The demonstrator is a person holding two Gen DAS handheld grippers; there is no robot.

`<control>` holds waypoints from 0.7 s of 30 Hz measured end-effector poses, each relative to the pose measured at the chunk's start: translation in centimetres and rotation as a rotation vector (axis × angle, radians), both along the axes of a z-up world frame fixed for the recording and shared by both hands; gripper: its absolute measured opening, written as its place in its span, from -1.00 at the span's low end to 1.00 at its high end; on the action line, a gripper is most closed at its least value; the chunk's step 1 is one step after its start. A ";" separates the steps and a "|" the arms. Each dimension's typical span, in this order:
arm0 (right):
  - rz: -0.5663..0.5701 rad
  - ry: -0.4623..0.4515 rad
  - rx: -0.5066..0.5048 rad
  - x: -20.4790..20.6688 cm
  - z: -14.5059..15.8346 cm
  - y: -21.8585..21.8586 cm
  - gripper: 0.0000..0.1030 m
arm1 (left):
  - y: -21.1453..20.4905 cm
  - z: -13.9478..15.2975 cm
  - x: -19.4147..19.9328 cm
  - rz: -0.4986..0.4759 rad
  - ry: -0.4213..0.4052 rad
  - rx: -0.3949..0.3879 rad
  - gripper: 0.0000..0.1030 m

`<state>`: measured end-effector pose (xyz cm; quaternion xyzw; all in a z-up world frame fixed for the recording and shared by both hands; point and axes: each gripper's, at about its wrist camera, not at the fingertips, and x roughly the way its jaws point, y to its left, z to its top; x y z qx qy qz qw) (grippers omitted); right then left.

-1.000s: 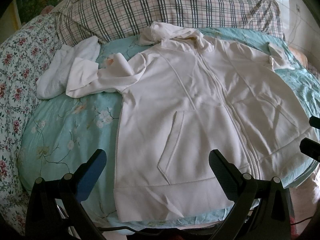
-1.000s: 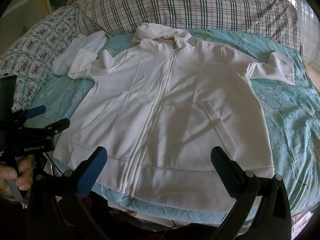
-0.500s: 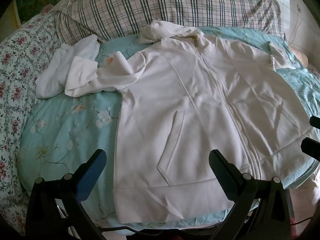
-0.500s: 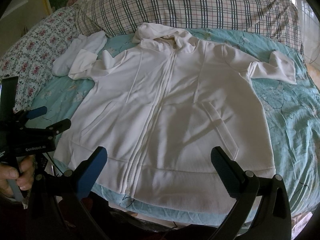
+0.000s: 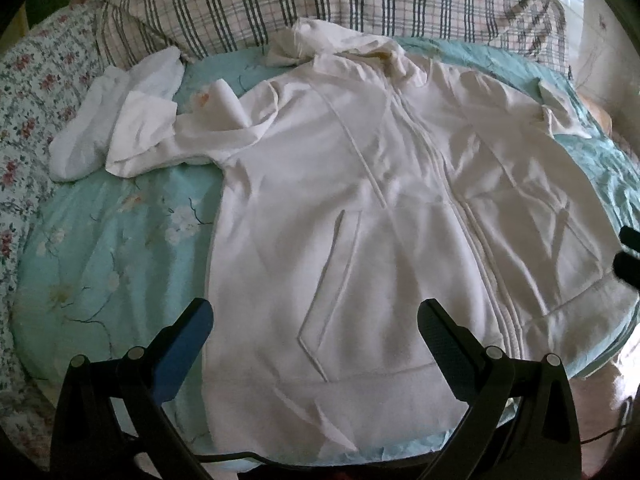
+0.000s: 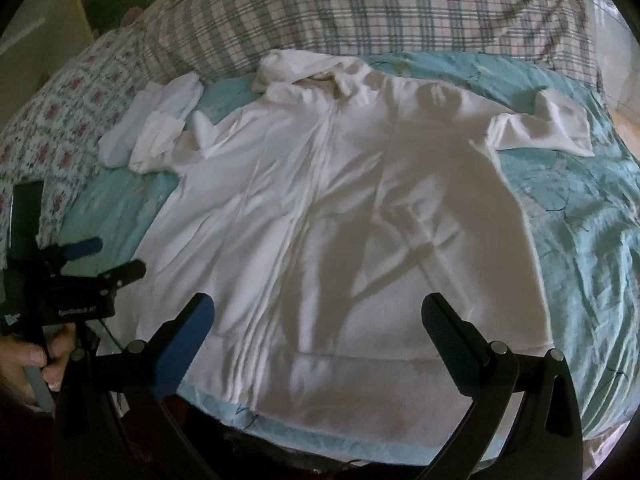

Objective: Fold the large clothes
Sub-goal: 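Grasp the white hoodie sleeve cuff with the right gripper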

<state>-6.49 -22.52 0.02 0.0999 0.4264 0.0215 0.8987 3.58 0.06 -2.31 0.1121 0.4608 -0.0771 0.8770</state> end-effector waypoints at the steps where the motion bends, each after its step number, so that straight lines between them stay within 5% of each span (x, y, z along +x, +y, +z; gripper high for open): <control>1: -0.012 0.029 0.008 0.3 0.1 -0.7 1.00 | 0.1 -0.1 0.3 0.002 0.007 -0.006 0.99; 7: -0.127 0.030 0.141 2.7 0.5 -6.8 0.97 | 0.5 -0.6 2.8 0.028 0.017 0.005 0.99; 21: -0.443 -0.032 0.052 15.3 1.0 -27.5 0.46 | -0.5 -0.8 9.8 0.066 0.057 -0.050 0.99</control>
